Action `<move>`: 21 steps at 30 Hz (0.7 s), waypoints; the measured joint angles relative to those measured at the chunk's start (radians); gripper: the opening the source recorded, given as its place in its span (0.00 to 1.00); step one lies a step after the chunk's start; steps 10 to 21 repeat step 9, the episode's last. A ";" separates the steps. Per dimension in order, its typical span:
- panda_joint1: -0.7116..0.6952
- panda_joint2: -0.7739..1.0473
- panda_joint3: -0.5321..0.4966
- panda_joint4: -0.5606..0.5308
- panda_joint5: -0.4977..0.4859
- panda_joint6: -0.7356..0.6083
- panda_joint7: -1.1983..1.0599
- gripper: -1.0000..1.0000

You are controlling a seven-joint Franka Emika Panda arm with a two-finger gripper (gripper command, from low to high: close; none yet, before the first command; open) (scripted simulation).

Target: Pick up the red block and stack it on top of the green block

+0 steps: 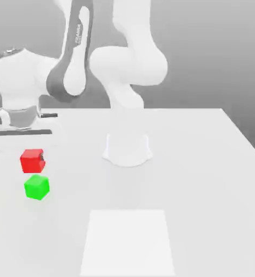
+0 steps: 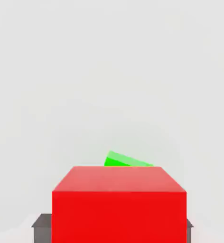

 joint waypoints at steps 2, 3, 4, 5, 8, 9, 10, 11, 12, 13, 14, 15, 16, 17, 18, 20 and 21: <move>0.031 0.035 -0.015 0.003 0.064 0.024 -0.045 0.00; 0.041 0.053 -0.017 0.004 0.096 0.037 -0.067 0.00; 0.050 0.070 -0.018 0.005 0.125 0.051 -0.088 0.00; 0.059 0.087 -0.018 0.006 0.152 0.065 -0.107 0.00; 0.071 0.133 -0.014 0.007 0.212 0.111 -0.149 0.00; 0.073 0.148 -0.012 0.006 0.224 0.127 -0.157 0.00; 0.073 0.148 -0.012 0.006 0.224 0.127 -0.157 0.00; 0.073 0.148 -0.012 0.006 0.224 0.127 -0.157 0.00; 0.073 0.148 -0.012 0.006 0.224 0.127 -0.157 0.00; 0.073 0.148 -0.012 0.006 0.224 0.127 -0.157 0.00; 0.073 0.148 -0.012 0.006 0.224 0.127 -0.157 0.00; 0.073 0.148 -0.012 0.006 0.224 0.127 -0.157 0.00; 0.073 0.148 -0.012 0.006 0.224 0.127 -0.157 0.00; 0.073 0.148 -0.012 0.006 0.224 0.127 -0.157 0.00; 0.073 0.148 -0.012 0.006 0.224 0.127 -0.157 0.00; 0.073 0.148 -0.012 0.006 0.224 0.127 -0.157 0.00; 0.073 0.148 -0.012 0.006 0.224 0.127 -0.157 0.00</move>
